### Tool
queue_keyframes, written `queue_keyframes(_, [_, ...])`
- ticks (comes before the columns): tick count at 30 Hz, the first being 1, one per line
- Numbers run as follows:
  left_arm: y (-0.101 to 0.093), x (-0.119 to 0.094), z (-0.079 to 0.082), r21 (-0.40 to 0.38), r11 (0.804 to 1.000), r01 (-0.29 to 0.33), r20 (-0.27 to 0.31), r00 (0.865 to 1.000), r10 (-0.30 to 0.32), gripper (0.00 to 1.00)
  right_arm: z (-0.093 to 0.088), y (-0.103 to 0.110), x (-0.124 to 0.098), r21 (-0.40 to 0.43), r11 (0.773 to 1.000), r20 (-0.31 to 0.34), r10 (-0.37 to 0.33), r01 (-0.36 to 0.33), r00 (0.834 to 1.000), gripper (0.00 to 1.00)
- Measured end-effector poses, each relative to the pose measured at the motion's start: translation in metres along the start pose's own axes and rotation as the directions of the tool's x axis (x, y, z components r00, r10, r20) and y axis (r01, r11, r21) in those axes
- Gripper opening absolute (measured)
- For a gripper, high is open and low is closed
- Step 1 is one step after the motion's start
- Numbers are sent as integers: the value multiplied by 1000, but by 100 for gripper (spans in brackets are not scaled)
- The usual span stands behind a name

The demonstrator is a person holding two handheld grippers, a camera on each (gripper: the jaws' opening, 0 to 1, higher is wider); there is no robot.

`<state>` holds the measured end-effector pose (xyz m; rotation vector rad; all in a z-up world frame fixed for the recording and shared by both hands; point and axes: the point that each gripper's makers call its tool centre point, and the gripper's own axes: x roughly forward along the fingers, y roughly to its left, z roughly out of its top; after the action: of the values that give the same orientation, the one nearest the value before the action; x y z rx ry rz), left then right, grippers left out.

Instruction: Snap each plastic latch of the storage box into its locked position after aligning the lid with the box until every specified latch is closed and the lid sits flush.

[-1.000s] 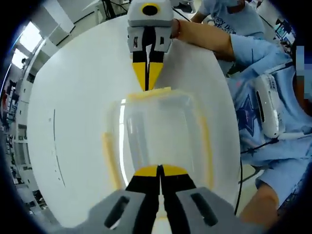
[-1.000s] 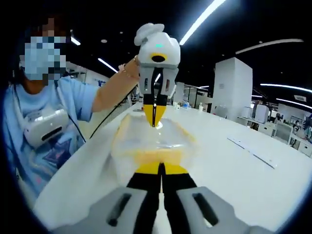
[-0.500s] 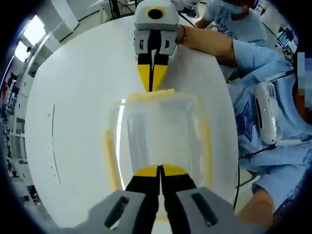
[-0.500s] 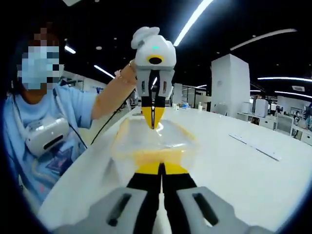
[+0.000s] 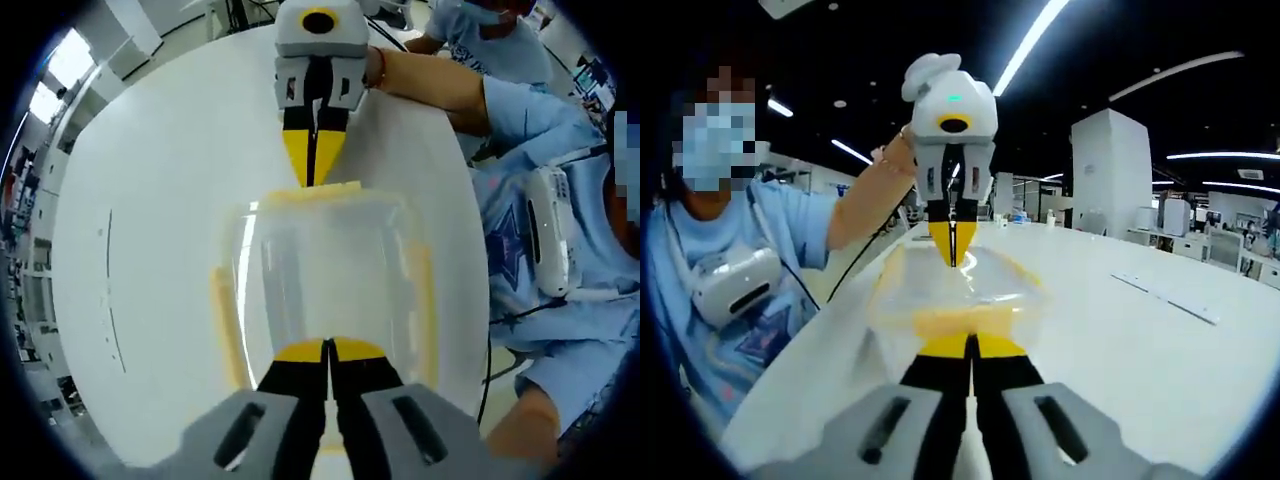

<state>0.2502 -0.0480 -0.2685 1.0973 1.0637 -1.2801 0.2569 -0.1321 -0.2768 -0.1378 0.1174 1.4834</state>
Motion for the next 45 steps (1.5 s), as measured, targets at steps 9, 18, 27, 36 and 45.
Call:
queue_keyframes(9, [-2,0,-4,-7,1000,6,-2,1000,-6,0,1,3,5,15,1000,5,2,-2,1000,0])
queue_keyframes(18, [-3,-1,-5,-12,1000,7,12,1000,-7,0,1,8,9,19,1000,7,4,-4,1000,0])
queue_keyframes(27, [-8,3,-8,-26,1000,7,10,1000,-7,0,-11,5,18,-32,999,-73,13,-16,997,0])
queue_keyframes(36, [4,-2,-13,-58,998,11,18,1000,-10,0,-13,5,16,-35,999,-118,-11,7,993,0])
queue_keyframes(45, [6,-3,-14,-118,991,59,95,994,-48,0,-13,-20,11,-39,993,-149,-112,107,983,0])
